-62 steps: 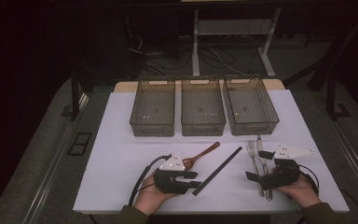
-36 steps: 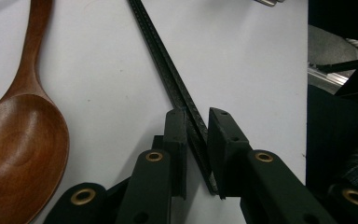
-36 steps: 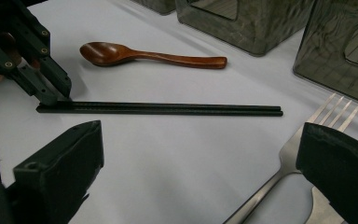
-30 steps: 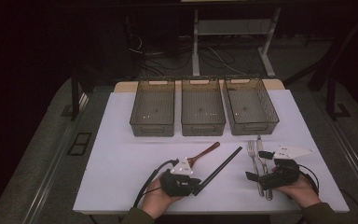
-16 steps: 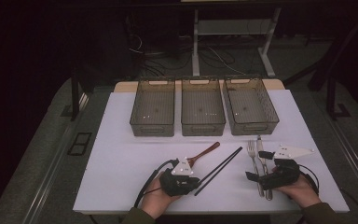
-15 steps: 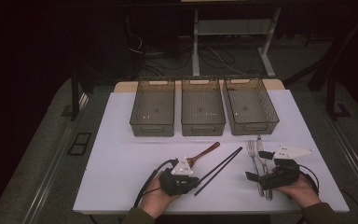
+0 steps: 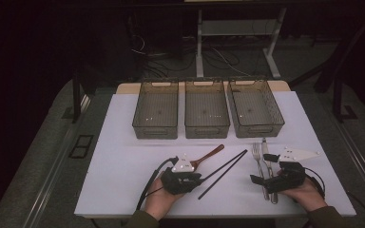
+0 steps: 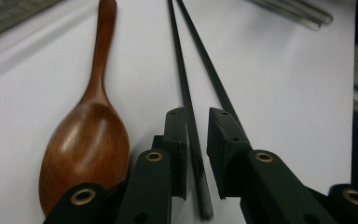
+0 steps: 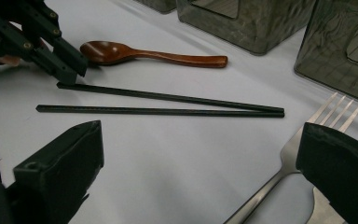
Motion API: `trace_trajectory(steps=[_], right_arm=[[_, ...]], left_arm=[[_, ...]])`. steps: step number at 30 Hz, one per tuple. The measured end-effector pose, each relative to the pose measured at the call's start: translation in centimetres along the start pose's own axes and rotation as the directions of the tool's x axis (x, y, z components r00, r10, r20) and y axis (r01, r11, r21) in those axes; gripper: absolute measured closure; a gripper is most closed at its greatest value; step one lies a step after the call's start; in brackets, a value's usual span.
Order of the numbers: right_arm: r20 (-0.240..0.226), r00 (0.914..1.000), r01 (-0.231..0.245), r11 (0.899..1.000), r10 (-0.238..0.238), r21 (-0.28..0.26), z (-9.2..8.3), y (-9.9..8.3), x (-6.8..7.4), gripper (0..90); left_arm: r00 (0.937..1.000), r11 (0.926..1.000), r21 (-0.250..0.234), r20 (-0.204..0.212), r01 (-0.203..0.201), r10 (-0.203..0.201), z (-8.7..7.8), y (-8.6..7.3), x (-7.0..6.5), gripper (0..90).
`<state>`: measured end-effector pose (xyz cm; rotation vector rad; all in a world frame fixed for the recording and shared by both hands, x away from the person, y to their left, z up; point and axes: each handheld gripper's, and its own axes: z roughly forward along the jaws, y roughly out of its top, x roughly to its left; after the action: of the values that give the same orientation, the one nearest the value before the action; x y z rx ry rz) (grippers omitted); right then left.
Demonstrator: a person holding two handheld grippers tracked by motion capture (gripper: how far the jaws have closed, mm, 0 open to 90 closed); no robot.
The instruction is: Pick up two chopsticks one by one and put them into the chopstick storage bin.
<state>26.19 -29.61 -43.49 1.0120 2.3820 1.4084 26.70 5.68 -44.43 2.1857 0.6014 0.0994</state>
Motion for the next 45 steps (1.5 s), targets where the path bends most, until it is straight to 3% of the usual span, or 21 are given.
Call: trace_trajectory(steps=[4,12,18,21,30,36,45], right_arm=[[0.001,1.0,0.0,1.0,0.0,0.001,0.0,0.0,0.0,0.2],[0.001,1.0,0.001,1.0,-0.001,0.0,0.0,0.0,0.0,0.2],[0.0,1.0,0.0,1.0,0.0,0.003,0.0,0.0,0.0,0.2],[-0.001,1.0,0.0,1.0,0.0,0.002,0.0,0.0,0.0,0.2],[0.0,1.0,0.002,1.0,-0.002,0.001,0.0,0.0,0.0,0.2],[-0.001,1.0,0.001,1.0,-0.001,0.003,0.0,0.0,0.0,0.2],[0.0,1.0,0.002,1.0,-0.002,0.002,-0.1,0.0,0.0,0.2]], left_arm=[[1.0,0.9999,0.008,-0.001,-0.009,0.009,1.0,0.5,-0.1,75.9],[0.9989,0.9994,0.011,-0.034,0.033,-0.032,2.4,1.2,0.2,78.1],[0.9994,0.9996,0.012,-0.022,0.025,-0.025,3.1,1.4,-0.2,78.4],[0.9992,0.9997,0.022,-0.038,0.014,-0.013,3.4,1.4,-0.4,79.8],[0.9978,0.9998,0.018,-0.067,-0.003,0.004,3.5,1.3,-0.6,83.3],[0.9966,0.9997,0.008,-0.079,0.022,-0.021,3.5,1.3,-0.7,84.3],[0.997,0.9998,0.006,-0.075,0.019,-0.019,3.3,1.3,-0.6,84.7]])
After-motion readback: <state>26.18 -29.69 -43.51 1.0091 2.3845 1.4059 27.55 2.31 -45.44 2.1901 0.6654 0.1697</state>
